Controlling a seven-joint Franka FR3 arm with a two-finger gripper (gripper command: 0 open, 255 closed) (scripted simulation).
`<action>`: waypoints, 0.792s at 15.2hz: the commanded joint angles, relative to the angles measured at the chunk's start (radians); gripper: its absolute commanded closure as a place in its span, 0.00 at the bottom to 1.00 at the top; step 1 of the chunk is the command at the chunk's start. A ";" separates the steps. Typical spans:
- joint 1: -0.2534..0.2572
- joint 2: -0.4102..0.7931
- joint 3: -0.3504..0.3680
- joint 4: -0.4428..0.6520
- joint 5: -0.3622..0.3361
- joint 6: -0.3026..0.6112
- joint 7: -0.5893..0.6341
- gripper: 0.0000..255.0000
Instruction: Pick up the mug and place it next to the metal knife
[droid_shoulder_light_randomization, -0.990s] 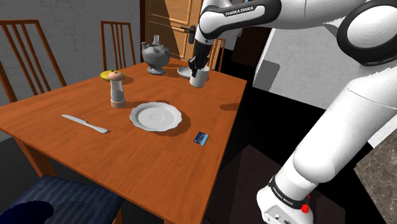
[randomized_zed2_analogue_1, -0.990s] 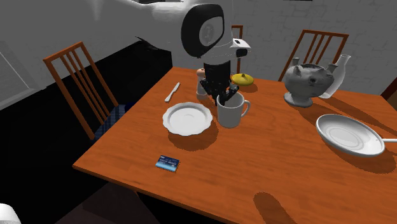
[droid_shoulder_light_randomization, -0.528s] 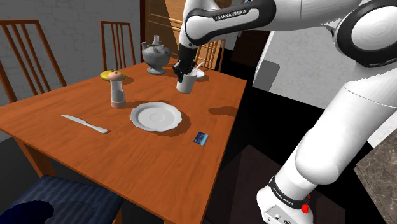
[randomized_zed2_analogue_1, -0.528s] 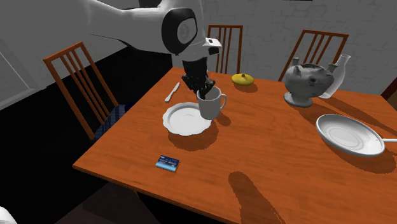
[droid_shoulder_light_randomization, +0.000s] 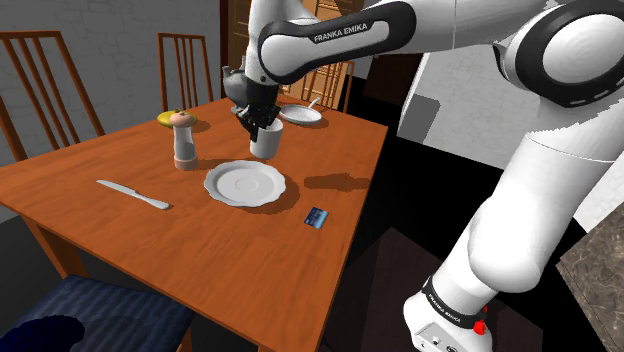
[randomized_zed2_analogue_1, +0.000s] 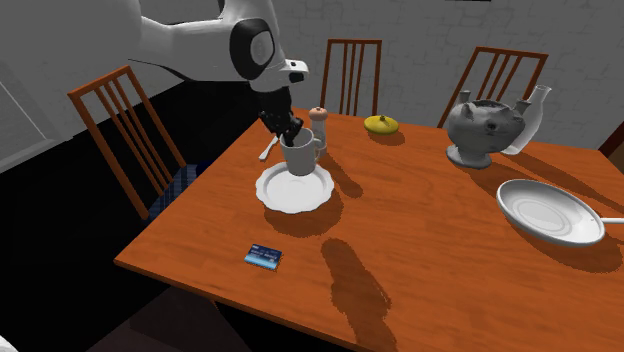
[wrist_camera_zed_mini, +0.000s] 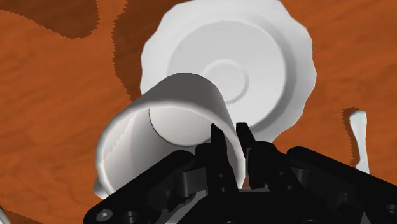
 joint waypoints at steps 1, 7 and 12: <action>0.027 0.027 0.020 0.021 -0.017 0.000 0.056 1.00; 0.113 0.138 0.067 0.132 -0.071 -0.024 0.203 1.00; 0.195 0.254 0.091 0.264 -0.121 -0.062 0.313 1.00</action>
